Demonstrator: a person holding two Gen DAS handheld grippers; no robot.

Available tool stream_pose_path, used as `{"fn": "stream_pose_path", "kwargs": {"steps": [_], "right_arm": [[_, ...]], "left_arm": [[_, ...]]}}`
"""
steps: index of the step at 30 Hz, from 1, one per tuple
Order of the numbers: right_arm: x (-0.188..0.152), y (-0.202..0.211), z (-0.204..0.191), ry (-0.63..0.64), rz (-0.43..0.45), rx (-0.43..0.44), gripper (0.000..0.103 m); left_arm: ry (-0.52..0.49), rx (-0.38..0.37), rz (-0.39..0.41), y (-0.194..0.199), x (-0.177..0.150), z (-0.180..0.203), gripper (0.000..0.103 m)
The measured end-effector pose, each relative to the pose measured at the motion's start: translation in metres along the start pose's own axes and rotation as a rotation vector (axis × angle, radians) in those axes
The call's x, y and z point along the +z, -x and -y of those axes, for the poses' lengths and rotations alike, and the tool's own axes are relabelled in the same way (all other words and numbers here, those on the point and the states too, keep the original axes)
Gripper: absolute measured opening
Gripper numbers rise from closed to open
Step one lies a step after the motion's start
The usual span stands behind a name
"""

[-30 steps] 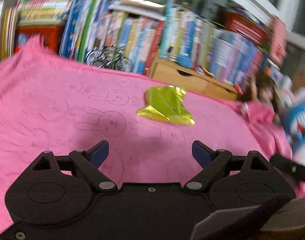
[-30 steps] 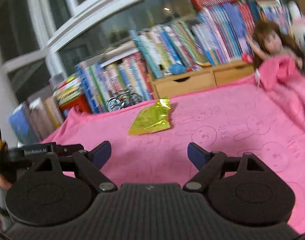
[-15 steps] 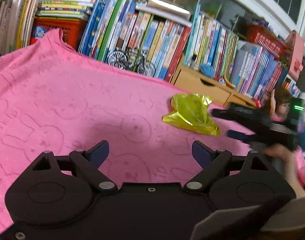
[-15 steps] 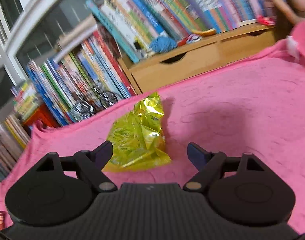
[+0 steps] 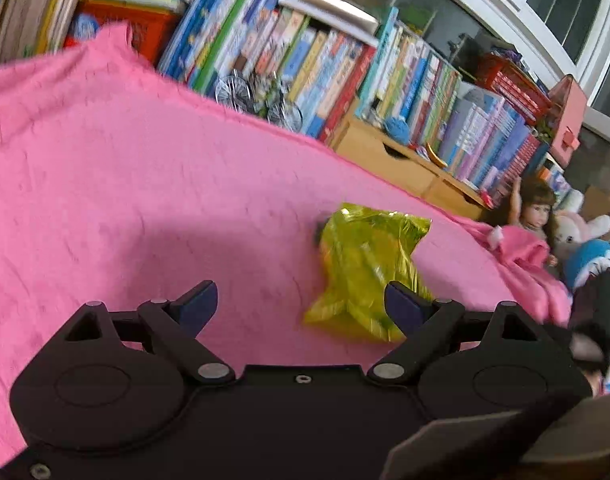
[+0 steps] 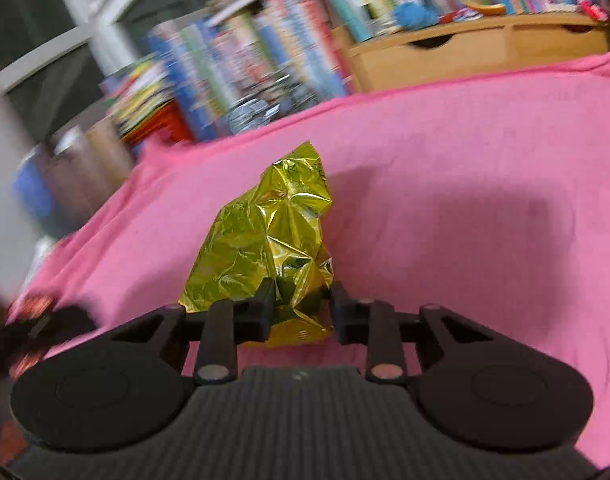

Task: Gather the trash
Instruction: 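Grasp the crumpled gold foil bag with both grippers, then carry the gold foil bag in both grippers over the bin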

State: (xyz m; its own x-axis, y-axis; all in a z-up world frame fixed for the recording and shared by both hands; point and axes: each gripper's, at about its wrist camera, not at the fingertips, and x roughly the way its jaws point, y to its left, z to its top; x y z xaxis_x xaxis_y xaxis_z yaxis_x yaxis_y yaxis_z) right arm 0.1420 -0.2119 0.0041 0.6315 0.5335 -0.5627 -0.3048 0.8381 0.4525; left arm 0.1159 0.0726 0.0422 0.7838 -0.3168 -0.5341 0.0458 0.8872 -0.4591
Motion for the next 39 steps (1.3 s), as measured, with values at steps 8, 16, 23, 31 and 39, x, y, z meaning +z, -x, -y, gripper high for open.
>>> {"fn": "stream_pose_path", "kwargs": {"steps": [8, 16, 23, 31, 39], "right_arm": [[-0.054, 0.054, -0.041, 0.096, -0.023, 0.077, 0.033], [-0.085, 0.080, -0.053, 0.091, -0.021, 0.080, 0.033], [-0.113, 0.102, -0.059, 0.073, 0.001, 0.076, 0.033], [-0.159, 0.137, -0.083, 0.100, 0.021, 0.074, 0.034], [-0.216, 0.156, -0.096, 0.102, -0.021, 0.041, 0.035]], "left_arm": [[0.009, -0.054, -0.105, 0.011, -0.039, 0.011, 0.089], [-0.005, -0.076, -0.152, 0.031, -0.073, 0.020, 0.046], [-0.052, -0.044, -0.149, 0.065, -0.095, 0.029, 0.026], [-0.121, -0.010, -0.132, 0.122, -0.133, 0.039, 0.023], [-0.174, 0.029, -0.212, 0.158, -0.186, 0.035, 0.023]]}}
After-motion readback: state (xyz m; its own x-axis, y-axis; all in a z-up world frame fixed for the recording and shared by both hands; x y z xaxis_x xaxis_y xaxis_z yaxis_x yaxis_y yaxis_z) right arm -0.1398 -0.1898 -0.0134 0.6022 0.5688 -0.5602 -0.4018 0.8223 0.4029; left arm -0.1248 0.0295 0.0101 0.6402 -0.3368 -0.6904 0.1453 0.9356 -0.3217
